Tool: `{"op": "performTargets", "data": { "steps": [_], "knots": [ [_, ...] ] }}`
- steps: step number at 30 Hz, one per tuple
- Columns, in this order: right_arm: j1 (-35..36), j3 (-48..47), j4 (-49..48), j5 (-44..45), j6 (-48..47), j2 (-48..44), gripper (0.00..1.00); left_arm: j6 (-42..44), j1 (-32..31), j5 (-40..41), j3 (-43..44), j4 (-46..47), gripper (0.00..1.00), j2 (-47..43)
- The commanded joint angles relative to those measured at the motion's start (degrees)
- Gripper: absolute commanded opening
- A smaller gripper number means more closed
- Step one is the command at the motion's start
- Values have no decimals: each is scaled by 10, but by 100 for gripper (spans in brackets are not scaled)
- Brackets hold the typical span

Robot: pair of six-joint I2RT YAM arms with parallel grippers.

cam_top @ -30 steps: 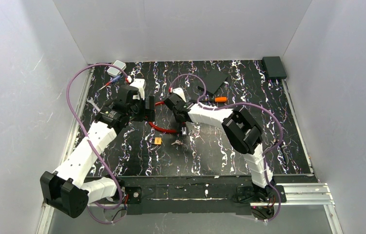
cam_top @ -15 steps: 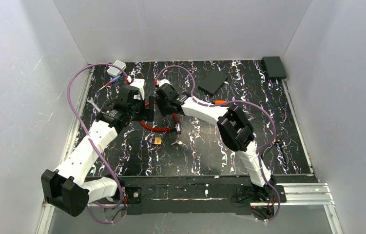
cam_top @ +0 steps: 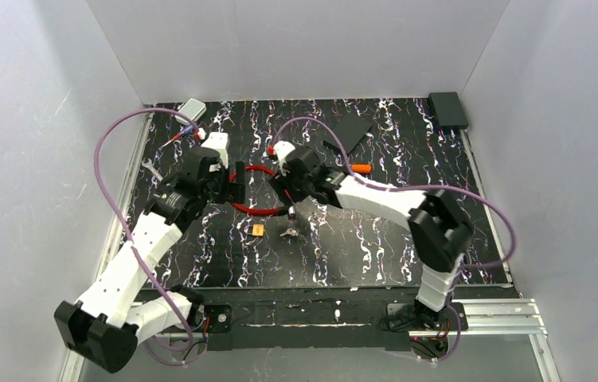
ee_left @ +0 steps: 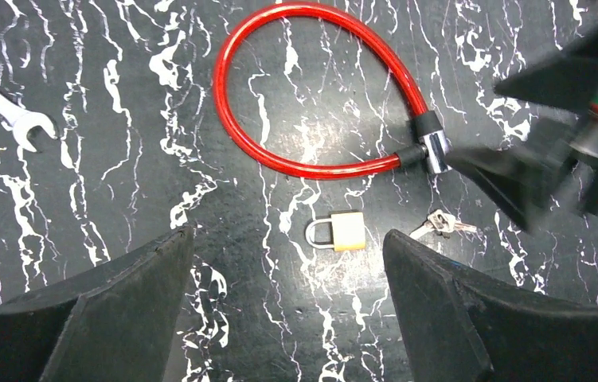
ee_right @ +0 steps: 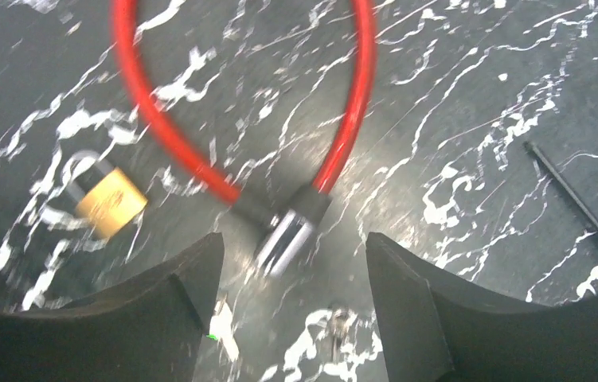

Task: Unlock with the key

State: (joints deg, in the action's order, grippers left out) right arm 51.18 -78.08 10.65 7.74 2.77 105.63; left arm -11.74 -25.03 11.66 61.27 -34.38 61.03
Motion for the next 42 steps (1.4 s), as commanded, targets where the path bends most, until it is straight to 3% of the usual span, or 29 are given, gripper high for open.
{"op": "performTargets", "data": {
  "steps": [1,10,28,32,37,42],
  "knots": [
    [4,105,-114,-128,-63,-95,75,9,-4,21,-51,16,87,-51],
    [9,141,-44,-219,-59,-82,74,5,-4,6,-29,3,86,-21],
    [42,171,-45,-123,-55,-8,66,5,-4,5,-34,4,86,-33],
    [43,173,-41,-115,-52,10,53,6,-4,3,-33,4,86,-31],
    [50,174,-26,-77,-45,31,18,6,-4,1,-32,5,86,-29],
    [62,193,-22,-21,-39,34,5,5,-4,-4,-29,5,86,-23]
  ]
}}
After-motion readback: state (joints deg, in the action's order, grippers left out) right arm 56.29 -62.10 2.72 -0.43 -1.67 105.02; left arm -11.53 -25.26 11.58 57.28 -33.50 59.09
